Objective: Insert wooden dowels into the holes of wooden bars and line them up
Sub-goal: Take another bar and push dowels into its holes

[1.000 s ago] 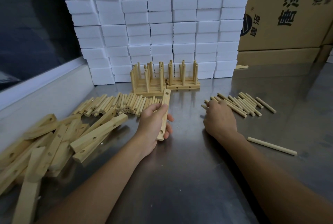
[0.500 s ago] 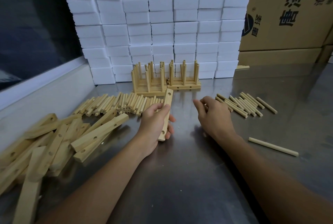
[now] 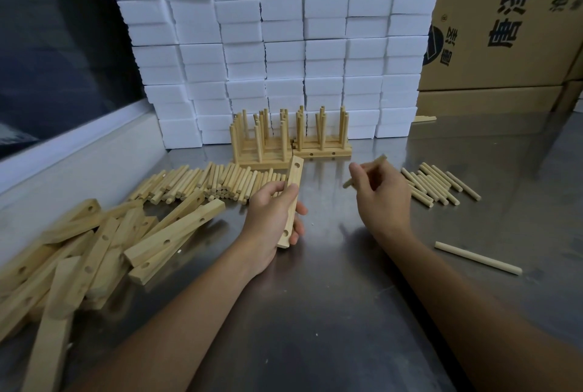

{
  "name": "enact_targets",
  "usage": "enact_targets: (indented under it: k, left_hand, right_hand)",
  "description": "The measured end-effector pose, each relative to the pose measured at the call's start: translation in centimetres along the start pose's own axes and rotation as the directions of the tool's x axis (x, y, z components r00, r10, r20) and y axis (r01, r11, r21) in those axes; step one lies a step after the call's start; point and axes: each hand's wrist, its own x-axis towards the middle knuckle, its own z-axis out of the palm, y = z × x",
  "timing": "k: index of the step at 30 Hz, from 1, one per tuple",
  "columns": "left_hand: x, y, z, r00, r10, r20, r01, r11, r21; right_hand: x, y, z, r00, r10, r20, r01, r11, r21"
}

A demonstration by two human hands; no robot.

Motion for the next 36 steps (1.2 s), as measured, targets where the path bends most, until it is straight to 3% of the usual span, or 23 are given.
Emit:
enact_targets:
  k: [7,11,18,21,26,31,36]
  left_hand:
    - [-0.1,-0.1,0.0,1.0,0.014,-0.015,-0.014,1.0,0.012]
    - [-0.2,0.0,0.0,1.0,0.015,-0.011,-0.015,1.0,0.013]
    - [-0.4,0.0,0.1,0.999,0.048,-0.017,-0.047,0.998,0.043]
    - [-0.7,-0.3,0.3,0.991,0.134,0.0,-0.132,0.977,0.168]
    - [-1.3,-0.7,0.7,0.922,0.376,0.095,-0.375,0.802,0.464]
    - [-1.5,-0.5,0.7,0.915,0.379,0.139,-0.399,0.795,0.458]
    - [-1.3,-0.6,0.5,0.927,0.351,0.134,-0.373,0.822,0.43]
  right_hand:
    - [0.2,0.3,-0.3,0.983,0.166,0.082,-0.181,0.952,0.245]
    - [0.5,0.5,-0.1,0.977,0.187,0.106,-0.205,0.958,0.201]
    - [-0.2,0.2,0.7,0.991,-0.03,0.128,0.02,0.997,0.08]
    - [-0.4,0.1,0.8,0.989,-0.091,0.115,0.08,0.992,0.093]
    - [-0.5,-0.2,0.9,0.986,-0.155,0.062,0.145,0.98,0.138]
    - [-1.4,-0.9,1.7,0.947,-0.3,0.112,0.288,0.951,0.11]
    - [-1.5,-0.8,2.0,0.943,-0.303,0.136,0.291,0.952,0.097]
